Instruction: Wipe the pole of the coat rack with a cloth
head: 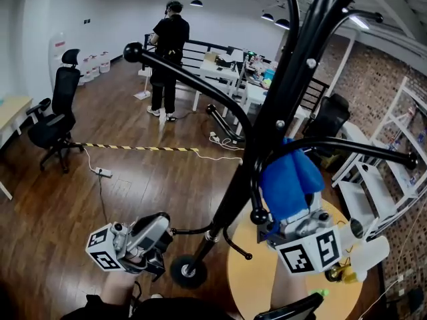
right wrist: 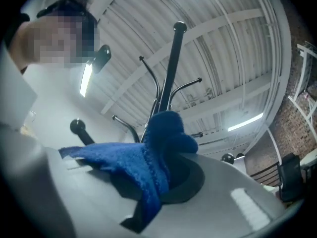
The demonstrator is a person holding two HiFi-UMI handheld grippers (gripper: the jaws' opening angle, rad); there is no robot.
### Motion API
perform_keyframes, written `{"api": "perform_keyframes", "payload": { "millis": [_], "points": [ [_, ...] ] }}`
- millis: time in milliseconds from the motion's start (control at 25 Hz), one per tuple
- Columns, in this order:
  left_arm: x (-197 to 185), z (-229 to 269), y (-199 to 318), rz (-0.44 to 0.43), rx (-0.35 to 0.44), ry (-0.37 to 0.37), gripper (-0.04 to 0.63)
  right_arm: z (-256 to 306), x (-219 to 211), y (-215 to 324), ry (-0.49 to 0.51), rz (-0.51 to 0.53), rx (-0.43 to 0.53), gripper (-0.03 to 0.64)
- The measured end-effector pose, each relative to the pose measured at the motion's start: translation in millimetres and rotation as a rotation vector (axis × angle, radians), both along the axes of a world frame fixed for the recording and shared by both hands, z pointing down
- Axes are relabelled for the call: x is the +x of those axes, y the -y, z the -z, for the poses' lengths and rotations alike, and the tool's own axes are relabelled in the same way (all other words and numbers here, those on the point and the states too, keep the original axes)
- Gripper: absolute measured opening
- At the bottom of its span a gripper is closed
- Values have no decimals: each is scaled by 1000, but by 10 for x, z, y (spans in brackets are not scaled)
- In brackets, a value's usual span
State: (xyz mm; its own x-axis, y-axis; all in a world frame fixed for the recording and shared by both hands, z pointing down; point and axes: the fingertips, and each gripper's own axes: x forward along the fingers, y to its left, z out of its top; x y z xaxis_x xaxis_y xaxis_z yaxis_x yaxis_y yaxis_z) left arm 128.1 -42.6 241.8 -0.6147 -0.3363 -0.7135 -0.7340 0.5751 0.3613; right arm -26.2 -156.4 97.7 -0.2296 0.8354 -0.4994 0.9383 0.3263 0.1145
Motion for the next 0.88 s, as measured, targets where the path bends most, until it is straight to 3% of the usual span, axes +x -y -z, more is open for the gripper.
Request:
{"api": "perform_keyframes", "payload": {
  "millis": [160,320,440,680,880],
  "points": [
    [-4,38,85,-2,-13,-7,0,-492,11,7,-32,-14,92,18],
    [-71,16,78,-25,-25,-17,0,-1303,-14,-87,-119,11,275,18],
    [-150,43,127,-53,-28,-20,0,-1879,25,-122,-158,13,461,18],
    [-319,78,249,-128,-26,-11,0,-3122,188,-100,-168,40,955,20],
    [-440,84,349,-173,-29,-8,0,-3283,177,208,-208,-1,1098,20]
  ]
}}
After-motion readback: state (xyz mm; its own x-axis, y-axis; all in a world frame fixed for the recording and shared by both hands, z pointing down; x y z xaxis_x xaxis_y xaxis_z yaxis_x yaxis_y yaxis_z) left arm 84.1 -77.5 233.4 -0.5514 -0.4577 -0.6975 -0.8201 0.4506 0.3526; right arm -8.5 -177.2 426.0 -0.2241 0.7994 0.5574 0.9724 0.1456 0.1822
